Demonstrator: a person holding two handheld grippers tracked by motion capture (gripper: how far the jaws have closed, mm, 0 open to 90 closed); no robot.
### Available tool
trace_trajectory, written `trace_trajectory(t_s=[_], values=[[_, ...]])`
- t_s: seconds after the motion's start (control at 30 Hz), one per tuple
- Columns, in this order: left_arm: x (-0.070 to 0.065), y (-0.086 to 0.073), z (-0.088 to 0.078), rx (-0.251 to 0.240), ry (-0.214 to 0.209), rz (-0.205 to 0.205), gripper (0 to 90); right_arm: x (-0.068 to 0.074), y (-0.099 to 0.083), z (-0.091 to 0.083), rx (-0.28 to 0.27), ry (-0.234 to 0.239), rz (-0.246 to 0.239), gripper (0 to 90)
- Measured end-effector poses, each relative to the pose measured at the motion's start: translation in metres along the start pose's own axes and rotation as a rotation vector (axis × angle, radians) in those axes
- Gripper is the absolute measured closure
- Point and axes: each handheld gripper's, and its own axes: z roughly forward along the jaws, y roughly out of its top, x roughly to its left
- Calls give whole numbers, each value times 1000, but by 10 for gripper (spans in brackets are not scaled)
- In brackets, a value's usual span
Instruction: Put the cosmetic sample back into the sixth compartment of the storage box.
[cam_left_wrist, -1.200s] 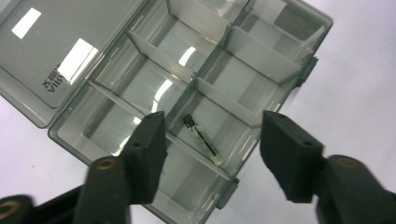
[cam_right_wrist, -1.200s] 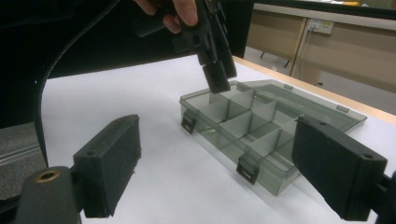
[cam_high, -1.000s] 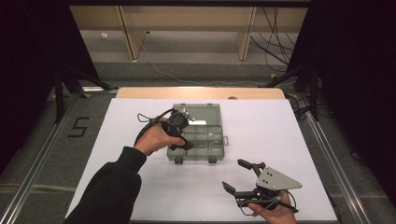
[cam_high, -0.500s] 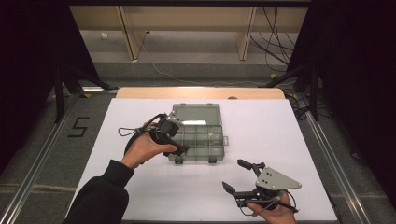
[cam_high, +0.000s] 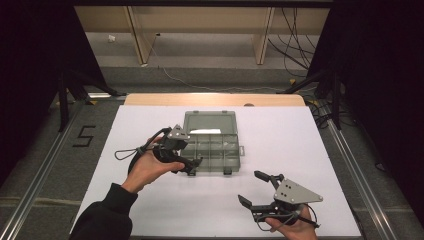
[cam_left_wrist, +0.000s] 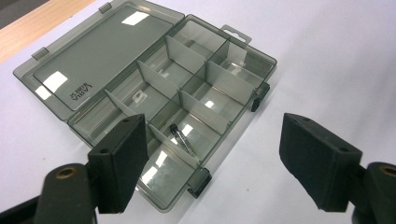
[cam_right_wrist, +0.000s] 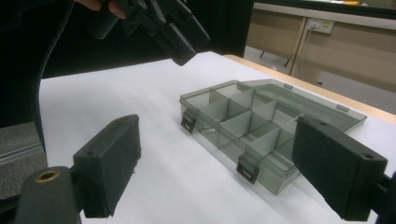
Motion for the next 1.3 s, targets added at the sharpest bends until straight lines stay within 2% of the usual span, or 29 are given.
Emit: trace_trajectory(t_s=[0.13, 0.2, 0.27, 0.3, 0.6, 0.67, 0.7, 0.97, 1.0, 1.07, 1.3], values=[[-2, -7, -2, -27, 2, -3, 234, 0, 0, 0, 1, 1, 2, 168], [-3, -11, -3, -29, 4, -18, 232, 0, 0, 0, 3, -2, 1, 168], [-3, -14, -5, -43, 6, -9, 228, 0, 0, 0, 1, -2, -3, 168], [-4, -16, -6, -58, -7, -16, 226, 0, 0, 0, 2, 0, 1, 168], [-5, -29, -13, -166, -2, -35, 220, -1, 0, 0, 4, -2, -3, 168], [-7, -33, -13, -205, -6, -54, 219, 0, 0, 0, 2, -2, 1, 168], [-6, -34, -13, -209, -23, -46, 216, 0, 0, 0, 2, -2, 1, 168], [-11, -43, -16, -273, -28, -57, 196, 0, 0, 0, 1, -3, 0, 167], [-11, -44, -16, -263, -34, -55, 184, 0, 0, 0, 2, -3, 2, 168], [-12, -45, -16, -272, -31, -45, 173, 0, 0, 0, 2, -2, 1, 168], [-17, -51, -16, -355, -35, -43, 170, 0, 0, 0, 1, -2, 1, 168]])
